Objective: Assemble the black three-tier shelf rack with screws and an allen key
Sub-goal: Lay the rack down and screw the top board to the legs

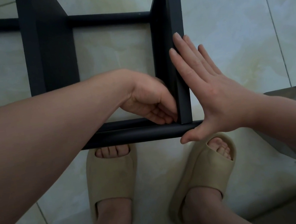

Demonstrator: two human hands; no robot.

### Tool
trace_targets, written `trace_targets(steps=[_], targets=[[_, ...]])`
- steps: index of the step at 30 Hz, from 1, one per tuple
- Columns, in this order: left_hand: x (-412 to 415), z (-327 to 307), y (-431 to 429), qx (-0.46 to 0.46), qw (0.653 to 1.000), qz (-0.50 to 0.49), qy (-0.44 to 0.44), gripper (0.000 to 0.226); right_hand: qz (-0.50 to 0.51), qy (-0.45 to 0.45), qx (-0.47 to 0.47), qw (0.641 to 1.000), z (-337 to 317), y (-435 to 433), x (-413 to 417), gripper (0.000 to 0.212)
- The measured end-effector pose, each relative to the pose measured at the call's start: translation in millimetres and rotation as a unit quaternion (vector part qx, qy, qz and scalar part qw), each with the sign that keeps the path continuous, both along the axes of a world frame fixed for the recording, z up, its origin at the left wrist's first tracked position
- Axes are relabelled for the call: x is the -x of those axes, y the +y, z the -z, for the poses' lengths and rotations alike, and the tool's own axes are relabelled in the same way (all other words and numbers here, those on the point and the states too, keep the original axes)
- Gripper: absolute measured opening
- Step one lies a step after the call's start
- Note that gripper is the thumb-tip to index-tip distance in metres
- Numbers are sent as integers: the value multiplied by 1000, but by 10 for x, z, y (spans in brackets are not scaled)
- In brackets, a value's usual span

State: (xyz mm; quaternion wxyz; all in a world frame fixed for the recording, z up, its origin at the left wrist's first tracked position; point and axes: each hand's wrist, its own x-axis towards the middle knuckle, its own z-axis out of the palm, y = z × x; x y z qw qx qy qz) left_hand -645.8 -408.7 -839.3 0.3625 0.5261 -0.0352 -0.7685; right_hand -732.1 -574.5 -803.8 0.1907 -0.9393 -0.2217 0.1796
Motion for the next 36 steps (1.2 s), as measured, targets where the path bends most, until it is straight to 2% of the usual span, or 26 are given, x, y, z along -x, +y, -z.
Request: trace_targets(steps=[13,21,36], targets=[[-18,13,-10,-16,1000,24,8,14,-3,-1,8,1000,2,1,0,145],[-30,-15,-34,-27,998,52,-19,13,-3,-2,13,1000,-8,-2,-4,145],[-19,5,-45,-28,1000,11,6,15,-1,-2,11,1000,10,-4,4,146]])
